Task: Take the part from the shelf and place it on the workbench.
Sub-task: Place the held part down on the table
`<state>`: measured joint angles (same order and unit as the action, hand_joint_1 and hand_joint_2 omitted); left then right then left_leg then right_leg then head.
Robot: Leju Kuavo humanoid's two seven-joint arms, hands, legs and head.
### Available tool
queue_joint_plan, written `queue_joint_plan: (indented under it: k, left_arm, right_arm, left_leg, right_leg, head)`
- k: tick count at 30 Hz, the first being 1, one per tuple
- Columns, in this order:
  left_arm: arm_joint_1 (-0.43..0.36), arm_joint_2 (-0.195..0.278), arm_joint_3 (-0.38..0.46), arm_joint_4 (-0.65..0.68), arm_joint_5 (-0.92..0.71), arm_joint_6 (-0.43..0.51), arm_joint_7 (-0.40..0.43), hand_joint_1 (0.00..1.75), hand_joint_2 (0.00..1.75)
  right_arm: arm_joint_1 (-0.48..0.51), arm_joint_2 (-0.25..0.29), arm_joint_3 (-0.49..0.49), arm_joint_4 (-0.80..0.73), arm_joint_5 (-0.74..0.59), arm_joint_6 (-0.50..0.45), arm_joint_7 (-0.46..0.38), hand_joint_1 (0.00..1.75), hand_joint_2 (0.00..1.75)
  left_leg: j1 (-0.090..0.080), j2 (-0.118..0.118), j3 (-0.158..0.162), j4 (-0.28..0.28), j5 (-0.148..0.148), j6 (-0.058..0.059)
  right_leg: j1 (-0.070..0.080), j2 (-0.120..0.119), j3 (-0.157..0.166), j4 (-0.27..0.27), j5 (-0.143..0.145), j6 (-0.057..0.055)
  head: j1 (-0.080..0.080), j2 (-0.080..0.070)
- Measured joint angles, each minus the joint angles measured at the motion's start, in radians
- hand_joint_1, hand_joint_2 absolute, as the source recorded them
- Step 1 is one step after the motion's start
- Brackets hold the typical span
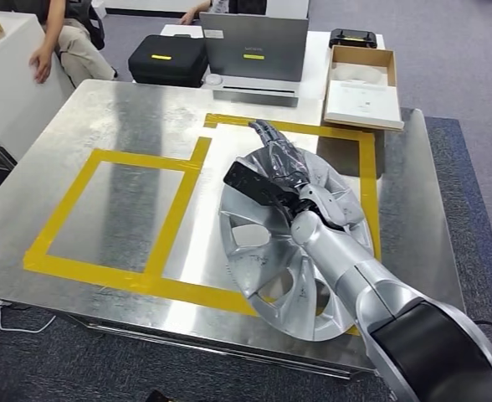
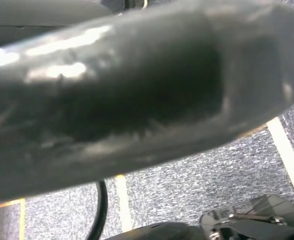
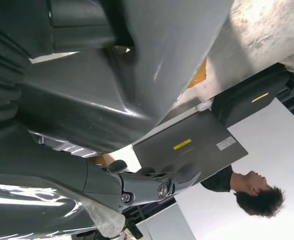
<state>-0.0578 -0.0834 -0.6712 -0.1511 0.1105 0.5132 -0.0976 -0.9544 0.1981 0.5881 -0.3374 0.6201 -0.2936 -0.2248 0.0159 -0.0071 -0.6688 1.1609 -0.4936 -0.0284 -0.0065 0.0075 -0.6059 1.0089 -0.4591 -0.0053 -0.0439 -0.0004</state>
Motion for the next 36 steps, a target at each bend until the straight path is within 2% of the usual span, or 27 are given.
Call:
queue_joint_plan:
  k: [1,3,5,7,8,10,11,12,13,14,16,17,18,20,22,23,24,26,27,28,29,31,32,33,34,36]
  left_arm:
    - [0.000,0.000,0.000,0.000,0.000,0.000,0.002,0.00,0.00]
    - [-0.001,0.000,0.000,0.000,0.000,0.000,0.006,0.00,0.00]
    - [-0.001,0.000,-0.001,0.000,0.000,0.000,0.007,0.00,0.00]
    - [-0.001,0.000,-0.001,0.000,-0.002,0.000,0.006,0.00,0.00]
    - [-0.002,0.000,-0.002,0.000,-0.004,0.000,0.005,0.00,0.00]
    - [-0.003,-0.001,-0.004,0.000,-0.011,-0.001,0.005,0.00,0.00]
    - [-0.003,0.000,-0.006,0.000,-0.014,-0.002,0.005,0.00,0.00]
    - [-0.003,0.000,-0.008,0.000,-0.017,-0.003,0.005,0.00,0.00]
    - [-0.004,0.001,-0.011,0.000,-0.020,-0.005,0.005,0.00,0.00]
    - [-0.004,0.001,-0.014,0.000,-0.023,-0.006,0.005,0.00,0.00]
    - [-0.007,0.000,-0.020,0.000,-0.028,-0.009,0.005,0.00,0.00]
    - [-0.008,0.000,-0.023,0.000,-0.030,-0.010,0.005,0.00,0.00]
    - [-0.009,0.000,-0.025,0.000,-0.031,-0.010,0.005,0.00,0.00]
    - [-0.010,0.000,-0.027,0.000,-0.032,-0.010,0.005,0.00,0.00]
    - [-0.010,0.000,-0.028,0.000,-0.032,-0.010,0.005,0.00,0.00]
    - [-0.009,0.000,-0.028,0.000,-0.032,-0.010,0.005,0.00,0.00]
    - [-0.010,0.001,-0.028,0.000,-0.032,-0.011,0.005,0.00,0.00]
    - [-0.010,0.001,-0.029,0.000,-0.032,-0.014,0.005,0.00,0.00]
    - [-0.010,0.002,-0.030,0.000,-0.033,-0.016,0.004,0.00,0.00]
    - [-0.009,0.002,-0.032,0.000,-0.033,-0.018,0.004,0.00,0.00]
    - [-0.009,0.002,-0.033,0.000,-0.034,-0.019,0.004,0.00,0.00]
    - [-0.010,0.004,-0.035,0.000,-0.031,-0.020,0.005,0.00,0.00]
    - [-0.011,0.005,-0.035,0.000,-0.025,-0.019,0.007,0.00,0.00]
    - [-0.012,0.006,-0.035,0.000,-0.014,-0.016,0.010,0.00,0.00]
    - [-0.013,0.006,-0.034,0.000,-0.003,-0.012,0.012,0.00,0.00]
    - [-0.012,0.005,-0.030,0.000,0.014,-0.004,0.013,0.00,0.00]
  right_arm:
    - [-0.001,0.000,0.000,0.000,-0.005,-0.001,-0.003,0.00,0.00]
    - [-0.002,0.000,-0.005,0.000,-0.021,-0.004,-0.017,0.00,0.00]
    - [-0.004,0.000,-0.017,-0.001,-0.043,-0.006,-0.039,0.00,0.00]
    - [-0.012,0.001,-0.034,-0.009,-0.063,-0.005,-0.063,0.00,0.00]
    - [-0.020,0.004,-0.042,-0.014,-0.070,-0.004,-0.075,0.00,0.00]
    - [-0.040,0.016,-0.054,-0.024,-0.077,0.004,-0.091,0.00,0.00]
    - [-0.050,0.024,-0.057,-0.029,-0.077,0.010,-0.096,0.00,0.00]
    - [-0.060,0.033,-0.060,-0.036,-0.074,0.018,-0.098,0.00,0.00]
    - [-0.071,0.043,-0.061,-0.043,-0.071,0.027,-0.099,0.00,0.00]
    - [-0.083,0.054,-0.063,-0.052,-0.065,0.036,-0.098,0.00,0.00]
    - [-0.113,0.075,-0.063,-0.069,-0.056,0.048,-0.094,0.00,0.00]
    - [-0.127,0.085,-0.063,-0.076,-0.053,0.053,-0.092,0.00,0.00]
    - [-0.137,0.093,-0.063,-0.081,-0.052,0.055,-0.091,0.00,0.00]
    - [-0.147,0.104,-0.063,-0.088,-0.051,0.057,-0.091,0.00,0.00]
    - [-0.151,0.109,-0.064,-0.093,-0.049,0.057,-0.091,0.00,0.00]
    - [-0.153,0.112,-0.064,-0.095,-0.046,0.058,-0.092,0.00,0.00]
    - [-0.155,0.115,-0.063,-0.097,-0.041,0.062,-0.095,0.00,0.00]
    - [-0.160,0.123,-0.061,-0.097,-0.028,0.098,-0.102,0.00,0.00]
    - [-0.164,0.126,-0.056,-0.097,-0.019,0.141,-0.106,0.00,0.00]
    - [-0.171,0.129,-0.048,-0.097,-0.007,0.199,-0.112,0.00,0.00]
    - [-0.183,0.132,-0.034,-0.097,0.011,0.264,-0.117,0.00,0.00]
    - [-0.215,0.140,0.020,-0.094,0.096,0.398,-0.121,0.00,0.00]
    - [-0.231,0.143,0.064,-0.092,0.163,0.461,-0.116,0.00,0.00]
    - [-0.248,0.146,0.127,-0.095,0.247,0.524,-0.107,0.00,0.00]
    - [-0.263,0.149,0.201,-0.101,0.327,0.575,-0.096,0.00,0.00]
    - [-0.275,0.153,0.385,-0.121,0.454,0.621,-0.083,0.00,0.00]
  left_leg:
    - [0.000,0.000,0.030,-0.065,0.023,0.002]
    - [-0.002,-0.001,0.058,-0.128,0.035,0.010]
    - [-0.004,-0.001,0.057,-0.131,0.034,0.023]
    - [-0.003,-0.001,0.059,-0.136,0.039,0.037]
    - [-0.001,0.000,0.059,-0.139,0.042,0.043]
    - [-0.001,0.002,0.059,-0.139,0.043,0.049]
    - [-0.001,0.003,0.058,-0.139,0.043,0.049]
    - [-0.002,0.004,0.059,-0.139,0.043,0.049]
    - [-0.002,0.005,0.059,-0.139,0.043,0.049]
    - [-0.002,0.004,0.060,-0.138,0.043,0.049]
    - [-0.003,0.004,0.060,-0.138,0.042,0.046]
    - [-0.004,0.003,0.058,-0.136,0.042,0.042]
    - [-0.005,0.003,0.055,-0.135,0.043,0.036]
    - [-0.006,0.002,0.052,-0.135,0.046,0.026]
    - [-0.005,0.002,0.046,-0.122,0.034,0.015]
    - [-0.004,0.003,0.035,-0.092,0.014,0.010]
    - [-0.003,0.003,0.013,-0.039,-0.016,0.005]
    - [-0.002,0.004,-0.045,0.096,-0.076,-0.001]
    - [-0.002,0.004,-0.066,0.141,-0.088,-0.002]
    - [-0.002,0.004,-0.071,0.150,-0.080,-0.002]
    - [-0.002,0.004,-0.057,0.119,-0.053,-0.001]
    - [-0.003,0.004,0.003,-0.013,0.018,0.004]
    - [-0.004,0.004,0.030,-0.076,0.039,0.008]
    - [-0.006,0.004,0.047,-0.115,0.047,0.012]
    - [-0.008,0.003,0.054,-0.131,0.043,0.015]
    - [-0.006,0.001,0.061,-0.140,0.043,0.024]
  right_leg:
    - [0.002,0.001,-0.002,0.003,-0.002,0.003]
    - [0.006,0.004,-0.007,0.008,-0.002,0.012]
    - [0.006,0.005,-0.009,0.006,-0.001,0.021]
    - [0.004,0.003,-0.023,0.028,-0.021,0.029]
    - [0.003,0.002,-0.041,0.065,-0.046,0.032]
    - [0.003,0.001,-0.100,0.197,-0.111,0.036]
    - [0.003,0.000,-0.128,0.260,-0.133,0.037]
    - [0.003,0.000,-0.144,0.297,-0.139,0.037]
    - [0.003,0.000,-0.144,0.297,-0.128,0.037]
    - [0.003,0.000,-0.122,0.253,-0.097,0.035]
    - [0.004,-0.001,-0.050,0.110,-0.035,0.030]
    - [0.005,-0.001,-0.018,0.050,-0.018,0.026]
    - [0.006,-0.001,-0.002,0.019,-0.014,0.024]
    - [0.008,0.000,0.004,0.009,-0.018,0.017]
    - [0.004,-0.002,0.006,0.005,-0.014,0.006]
    - [0.002,-0.002,0.007,0.003,-0.012,0.000]
    - [0.001,-0.002,0.008,0.002,-0.011,-0.004]
    - [0.002,-0.002,0.008,0.003,-0.011,-0.008]
    - [0.002,-0.001,0.009,0.003,-0.012,-0.009]
    - [0.002,0.000,0.009,0.003,-0.012,-0.009]
    - [0.002,0.001,0.010,0.004,-0.012,-0.009]
    - [0.004,0.004,0.012,0.005,-0.015,-0.006]
    - [0.006,0.004,0.012,0.006,-0.017,-0.003]
    - [0.008,0.004,0.011,0.007,-0.017,0.001]
    - [0.010,0.003,0.010,0.006,-0.018,0.004]
    - [0.011,-0.002,0.013,0.004,-0.022,0.013]
  head:
    - [0.000,0.000]
    - [0.000,0.000]
    - [0.000,0.000]
    - [0.002,0.000]
    - [0.004,0.000]
    - [0.007,0.000]
    - [0.007,0.000]
    - [0.007,0.000]
    - [0.007,0.000]
    - [0.007,0.000]
    - [0.007,0.000]
    - [0.007,0.000]
    - [0.006,0.000]
    - [0.005,0.000]
    - [0.004,0.000]
    - [0.002,0.000]
    - [0.001,0.000]
    - [-0.001,0.000]
    - [0.000,0.000]
    - [-0.001,0.000]
    - [0.000,0.000]
    - [-0.001,0.000]
    - [0.000,0.000]
    - [0.000,0.000]
    - [0.000,0.000]
    - [0.000,0.000]
